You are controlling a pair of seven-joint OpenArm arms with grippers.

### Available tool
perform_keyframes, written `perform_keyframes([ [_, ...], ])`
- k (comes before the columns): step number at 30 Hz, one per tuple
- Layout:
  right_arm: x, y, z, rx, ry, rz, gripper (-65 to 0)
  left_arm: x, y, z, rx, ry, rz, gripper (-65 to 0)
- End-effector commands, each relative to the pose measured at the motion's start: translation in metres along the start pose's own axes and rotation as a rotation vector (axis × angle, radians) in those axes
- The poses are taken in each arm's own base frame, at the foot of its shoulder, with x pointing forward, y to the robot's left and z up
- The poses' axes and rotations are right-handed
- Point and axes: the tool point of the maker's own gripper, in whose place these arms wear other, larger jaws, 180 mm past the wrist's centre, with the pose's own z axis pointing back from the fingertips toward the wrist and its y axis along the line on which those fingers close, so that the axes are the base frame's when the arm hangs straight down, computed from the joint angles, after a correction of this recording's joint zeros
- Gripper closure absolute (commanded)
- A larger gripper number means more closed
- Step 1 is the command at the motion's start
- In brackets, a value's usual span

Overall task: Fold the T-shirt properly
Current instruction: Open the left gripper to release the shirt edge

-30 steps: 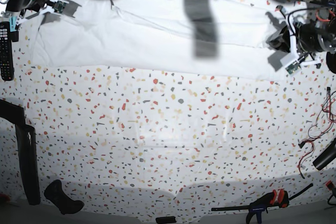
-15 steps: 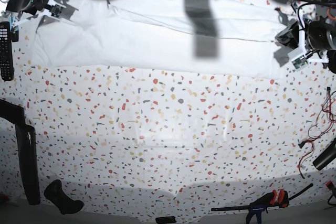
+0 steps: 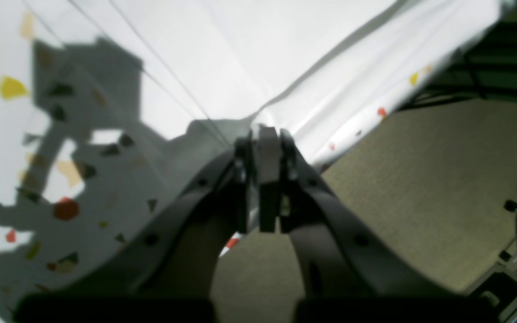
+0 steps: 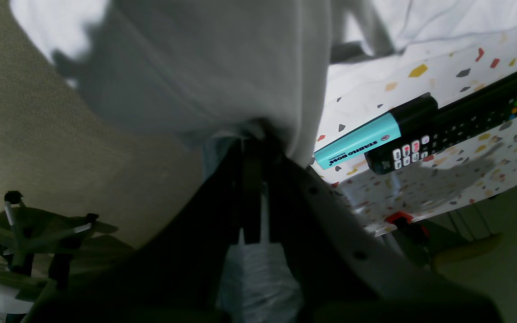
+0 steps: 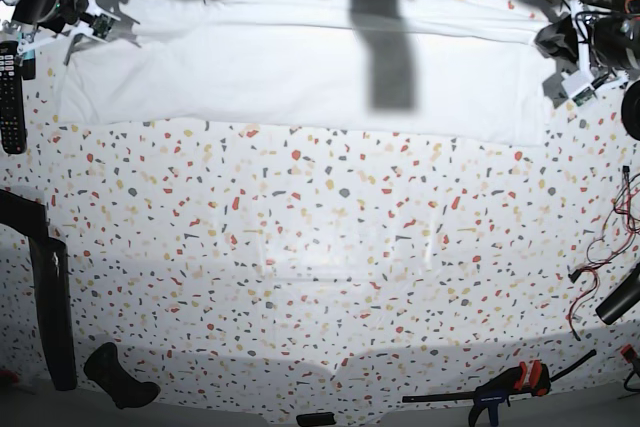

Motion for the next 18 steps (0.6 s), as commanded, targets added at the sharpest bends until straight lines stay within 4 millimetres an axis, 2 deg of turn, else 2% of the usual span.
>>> perform_keyframes([
  [1,-0.006,-0.010,0.003,-0.039,0.033,0.009,0.0,0.001,0.007,0.006,0.026,0.013,-0.018,0.0],
  [3,-0.006,-0.010,0.003,-0.039,0.032,0.009,0.0,0.002,0.008,0.006,0.025,0.010,-0.019,0.0],
  [4,-0.006,-0.010,0.003,-0.039,0.032,0.009,0.0,0.002,0.008,0.007,0.026,0.007,-0.019,-4.3],
  [7,-0.006,-0.010,0.003,-0.039,0.033,0.009,0.0,0.002,0.008,0.007,0.026,0.005,-0.019,-23.7],
  [9,-0.006,-0.010,0.003,-0.039,0.033,0.009,0.0,0.002,0.008,0.006,0.026,0.005,-0.019,-31.9],
  [10,-0.006,-0.010,0.003,-0.039,0.033,0.009,0.0,0.002,0.008,0.007,0.026,0.005,-0.019,-33.7],
  [14,-0.006,-0.010,0.003,-0.039,0.032,0.009,0.0,0.006,0.006,0.007,0.025,-0.002,-0.032,-34.2],
  [18,0.005,-0.010,0.003,-0.039,-0.033,0.009,0.0,0.027,0.000,0.013,0.041,-0.044,-0.075,-34.1],
])
